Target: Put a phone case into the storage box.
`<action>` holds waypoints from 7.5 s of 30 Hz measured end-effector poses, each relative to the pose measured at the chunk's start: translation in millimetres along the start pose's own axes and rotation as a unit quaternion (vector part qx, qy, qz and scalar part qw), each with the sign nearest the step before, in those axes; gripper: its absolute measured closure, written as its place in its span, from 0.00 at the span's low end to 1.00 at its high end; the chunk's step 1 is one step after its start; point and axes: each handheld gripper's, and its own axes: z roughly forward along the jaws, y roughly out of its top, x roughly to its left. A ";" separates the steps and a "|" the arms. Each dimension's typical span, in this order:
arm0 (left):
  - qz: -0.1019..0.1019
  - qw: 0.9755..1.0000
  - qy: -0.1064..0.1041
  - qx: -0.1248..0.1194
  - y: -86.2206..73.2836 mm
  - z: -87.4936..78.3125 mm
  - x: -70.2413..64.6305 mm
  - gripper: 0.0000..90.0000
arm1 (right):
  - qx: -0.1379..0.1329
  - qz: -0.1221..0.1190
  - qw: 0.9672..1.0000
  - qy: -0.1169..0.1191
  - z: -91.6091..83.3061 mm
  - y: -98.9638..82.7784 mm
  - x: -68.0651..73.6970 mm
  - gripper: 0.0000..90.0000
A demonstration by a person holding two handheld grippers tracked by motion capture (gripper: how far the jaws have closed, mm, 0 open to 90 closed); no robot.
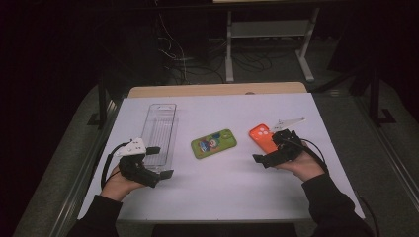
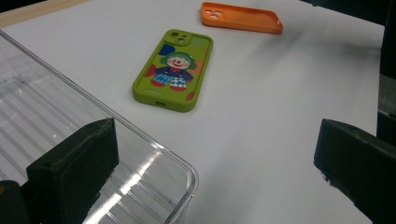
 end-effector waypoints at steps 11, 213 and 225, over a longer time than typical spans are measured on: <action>-0.002 1.000 0.000 0.007 0.4 0.9 -0.6 0.00 | -0.005 -0.002 1.000 -0.009 -0.7 15.0 -10.5 0.00; 0.072 0.992 -0.101 0.010 86.2 75.6 -10.6 0.00 | 0.084 -0.096 0.990 0.060 21.5 19.8 -31.2 0.18; 0.107 0.986 -0.121 0.034 86.5 80.3 -23.0 0.00 | 0.079 -0.185 0.974 0.100 21.5 22.9 -12.0 0.18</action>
